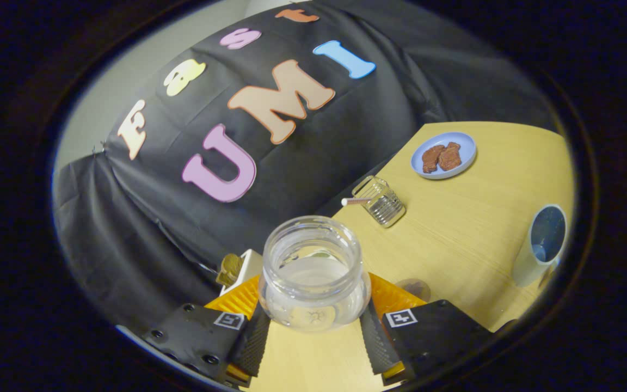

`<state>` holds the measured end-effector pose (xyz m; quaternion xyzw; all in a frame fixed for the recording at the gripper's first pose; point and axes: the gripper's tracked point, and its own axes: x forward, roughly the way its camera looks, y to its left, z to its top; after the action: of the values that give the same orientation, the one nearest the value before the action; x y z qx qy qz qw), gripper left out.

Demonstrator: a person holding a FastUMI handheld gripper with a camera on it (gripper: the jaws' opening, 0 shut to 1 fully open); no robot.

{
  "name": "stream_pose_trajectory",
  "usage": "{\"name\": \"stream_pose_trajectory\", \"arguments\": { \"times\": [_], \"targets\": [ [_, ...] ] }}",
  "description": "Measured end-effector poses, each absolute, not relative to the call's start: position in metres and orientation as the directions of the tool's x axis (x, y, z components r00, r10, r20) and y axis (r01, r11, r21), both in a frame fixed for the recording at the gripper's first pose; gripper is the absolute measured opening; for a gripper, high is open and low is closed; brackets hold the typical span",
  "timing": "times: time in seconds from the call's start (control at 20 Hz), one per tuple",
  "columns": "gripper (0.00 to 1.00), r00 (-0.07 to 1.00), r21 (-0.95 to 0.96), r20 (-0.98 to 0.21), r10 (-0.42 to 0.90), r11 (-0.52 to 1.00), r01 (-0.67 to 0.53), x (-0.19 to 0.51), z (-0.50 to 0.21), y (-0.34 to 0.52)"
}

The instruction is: Take the bottle from table, then pour the juice into the cup, finally place the bottle on the coaster

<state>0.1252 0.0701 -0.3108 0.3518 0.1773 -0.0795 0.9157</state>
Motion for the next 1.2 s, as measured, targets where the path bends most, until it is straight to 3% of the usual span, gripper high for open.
{"name": "stream_pose_trajectory", "arguments": {
  "times": [0.65,1.2],
  "targets": [
    [0.78,0.969,0.871,-0.195,-0.151,0.428,0.242,0.143,-0.273,-0.003],
    [0.78,0.958,0.960,-0.100,-0.269,0.228,0.164,0.126,-0.255,-0.043]
  ]
}}
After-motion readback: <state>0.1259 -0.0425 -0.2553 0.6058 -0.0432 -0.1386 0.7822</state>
